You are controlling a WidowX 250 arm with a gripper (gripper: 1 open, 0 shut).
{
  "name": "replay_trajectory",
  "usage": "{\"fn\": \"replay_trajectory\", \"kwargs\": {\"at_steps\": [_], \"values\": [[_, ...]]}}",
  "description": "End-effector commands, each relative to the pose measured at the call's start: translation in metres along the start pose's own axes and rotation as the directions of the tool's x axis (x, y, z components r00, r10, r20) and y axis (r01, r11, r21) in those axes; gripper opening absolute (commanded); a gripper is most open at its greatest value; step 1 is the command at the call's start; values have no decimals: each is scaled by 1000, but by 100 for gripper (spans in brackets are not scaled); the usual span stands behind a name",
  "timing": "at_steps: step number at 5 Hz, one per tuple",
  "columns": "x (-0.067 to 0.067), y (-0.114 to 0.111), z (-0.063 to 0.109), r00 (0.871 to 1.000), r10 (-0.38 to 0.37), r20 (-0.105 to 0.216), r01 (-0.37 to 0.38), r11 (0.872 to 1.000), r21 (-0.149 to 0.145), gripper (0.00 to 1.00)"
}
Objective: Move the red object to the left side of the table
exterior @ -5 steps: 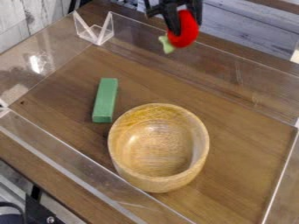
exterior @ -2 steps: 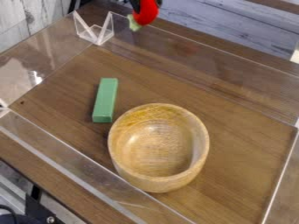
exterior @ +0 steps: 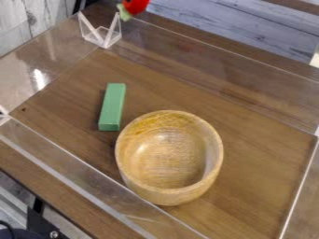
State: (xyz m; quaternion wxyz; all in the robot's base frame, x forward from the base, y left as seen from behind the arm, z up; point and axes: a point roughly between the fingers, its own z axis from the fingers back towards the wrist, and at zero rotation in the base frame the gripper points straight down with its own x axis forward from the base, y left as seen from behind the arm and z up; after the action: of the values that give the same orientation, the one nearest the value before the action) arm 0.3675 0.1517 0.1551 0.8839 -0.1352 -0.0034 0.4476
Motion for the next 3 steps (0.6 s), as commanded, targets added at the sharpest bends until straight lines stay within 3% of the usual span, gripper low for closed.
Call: {"fn": "replay_trajectory", "kwargs": {"at_steps": [1, 2, 3], "values": [[20, 23, 31, 993, 80, 89, -76, 996, -40, 0], [32, 47, 39, 979, 169, 113, -164, 985, -55, 0], [31, 56, 22, 987, 125, 102, -124, 992, -17, 0]]}}
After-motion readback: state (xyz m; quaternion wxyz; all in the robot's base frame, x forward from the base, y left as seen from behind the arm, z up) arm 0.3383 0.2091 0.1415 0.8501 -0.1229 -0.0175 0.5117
